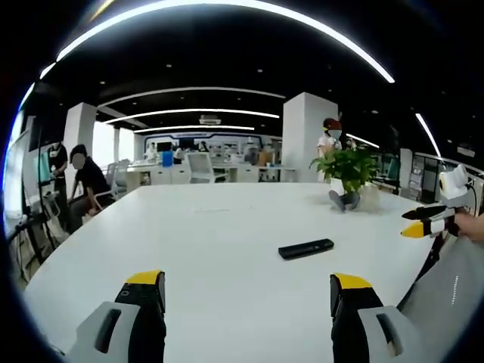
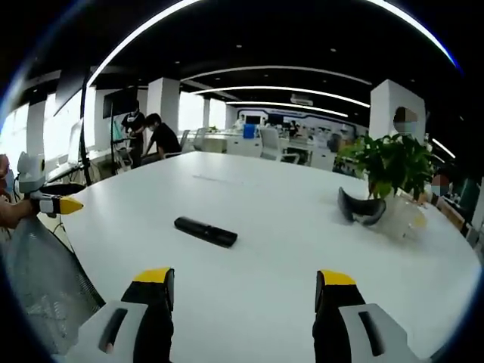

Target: Press the specified remote control buttons in sequence, fully releasing each button before pressing the next.

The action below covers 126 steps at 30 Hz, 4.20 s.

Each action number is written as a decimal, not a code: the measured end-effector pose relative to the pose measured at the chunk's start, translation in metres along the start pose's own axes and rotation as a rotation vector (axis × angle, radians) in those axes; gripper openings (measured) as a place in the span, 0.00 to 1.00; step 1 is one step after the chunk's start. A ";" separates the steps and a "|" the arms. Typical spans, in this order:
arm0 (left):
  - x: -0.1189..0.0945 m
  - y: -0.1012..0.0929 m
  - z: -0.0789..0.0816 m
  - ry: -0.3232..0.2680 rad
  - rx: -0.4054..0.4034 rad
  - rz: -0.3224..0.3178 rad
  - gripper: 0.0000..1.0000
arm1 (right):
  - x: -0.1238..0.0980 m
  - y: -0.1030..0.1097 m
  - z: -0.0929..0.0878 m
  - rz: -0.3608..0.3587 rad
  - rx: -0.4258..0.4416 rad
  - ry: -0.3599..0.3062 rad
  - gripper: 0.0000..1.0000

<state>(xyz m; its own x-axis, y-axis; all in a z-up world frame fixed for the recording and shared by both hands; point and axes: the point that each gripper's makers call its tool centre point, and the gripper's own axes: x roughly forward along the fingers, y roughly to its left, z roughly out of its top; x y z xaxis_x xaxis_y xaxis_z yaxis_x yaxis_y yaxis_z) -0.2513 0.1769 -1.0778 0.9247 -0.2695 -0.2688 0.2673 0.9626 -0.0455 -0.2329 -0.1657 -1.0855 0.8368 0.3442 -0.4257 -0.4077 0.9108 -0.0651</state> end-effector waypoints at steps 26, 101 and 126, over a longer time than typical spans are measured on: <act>0.000 -0.004 0.000 0.002 0.002 -0.013 0.94 | -0.001 0.007 0.003 0.031 0.009 -0.021 0.76; 0.087 -0.093 -0.076 0.739 0.295 -0.678 0.78 | -0.007 -0.009 -0.008 0.010 0.112 0.003 0.54; 0.177 -0.094 -0.060 0.855 0.520 -0.763 0.76 | -0.003 -0.007 -0.012 0.029 0.104 0.036 0.47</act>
<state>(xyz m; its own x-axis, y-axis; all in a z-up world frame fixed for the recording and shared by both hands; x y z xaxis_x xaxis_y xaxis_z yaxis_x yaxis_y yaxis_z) -0.1288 0.0409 -1.1794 0.0693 -0.4586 -0.8859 0.9100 0.3929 -0.1322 -0.2371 -0.1761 -1.0946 0.8109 0.3642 -0.4580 -0.3900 0.9199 0.0412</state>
